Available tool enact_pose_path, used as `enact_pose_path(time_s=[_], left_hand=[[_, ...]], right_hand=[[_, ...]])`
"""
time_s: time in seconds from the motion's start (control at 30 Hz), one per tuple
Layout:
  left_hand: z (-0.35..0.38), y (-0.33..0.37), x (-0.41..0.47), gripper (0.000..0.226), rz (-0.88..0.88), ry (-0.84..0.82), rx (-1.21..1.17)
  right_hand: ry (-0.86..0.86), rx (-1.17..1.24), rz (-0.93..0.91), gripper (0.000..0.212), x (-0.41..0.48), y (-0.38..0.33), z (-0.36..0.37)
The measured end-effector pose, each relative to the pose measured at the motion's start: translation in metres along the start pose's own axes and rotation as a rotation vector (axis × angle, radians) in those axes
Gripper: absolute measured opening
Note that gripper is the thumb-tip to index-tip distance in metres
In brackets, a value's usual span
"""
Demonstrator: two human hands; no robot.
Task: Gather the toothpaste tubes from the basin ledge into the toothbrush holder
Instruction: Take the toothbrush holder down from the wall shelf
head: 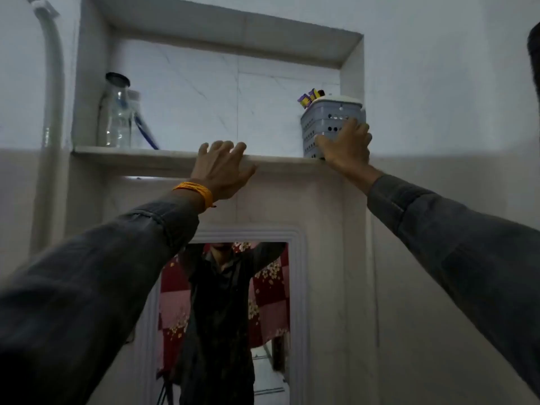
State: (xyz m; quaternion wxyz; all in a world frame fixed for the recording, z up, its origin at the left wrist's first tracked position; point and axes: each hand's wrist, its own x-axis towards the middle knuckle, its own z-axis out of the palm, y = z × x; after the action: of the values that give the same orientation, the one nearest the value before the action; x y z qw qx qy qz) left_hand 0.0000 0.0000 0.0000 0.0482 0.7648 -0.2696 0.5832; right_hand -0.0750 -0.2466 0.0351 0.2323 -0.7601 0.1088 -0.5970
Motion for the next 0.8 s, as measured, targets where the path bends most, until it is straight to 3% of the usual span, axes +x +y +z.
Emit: enact_pose_path(time_s=[0.2,0.37,0.8], left_hand=[[0.007,0.011,0.035,0.067,-0.047,-0.243,0.073],[0.007,0.008,0.036,0.072,-0.065,-0.251,0.071],[-0.011,0.023,0.007,0.052,-0.069,-0.249,0.058]], right_hand=[[-0.024,0.154,0.133,0.112,0.025,0.007,0.012],[-0.011,0.180,0.178,0.126,0.031,0.005,0.020],[0.016,0.246,0.216,0.110,-0.010,-0.024,-0.040]])
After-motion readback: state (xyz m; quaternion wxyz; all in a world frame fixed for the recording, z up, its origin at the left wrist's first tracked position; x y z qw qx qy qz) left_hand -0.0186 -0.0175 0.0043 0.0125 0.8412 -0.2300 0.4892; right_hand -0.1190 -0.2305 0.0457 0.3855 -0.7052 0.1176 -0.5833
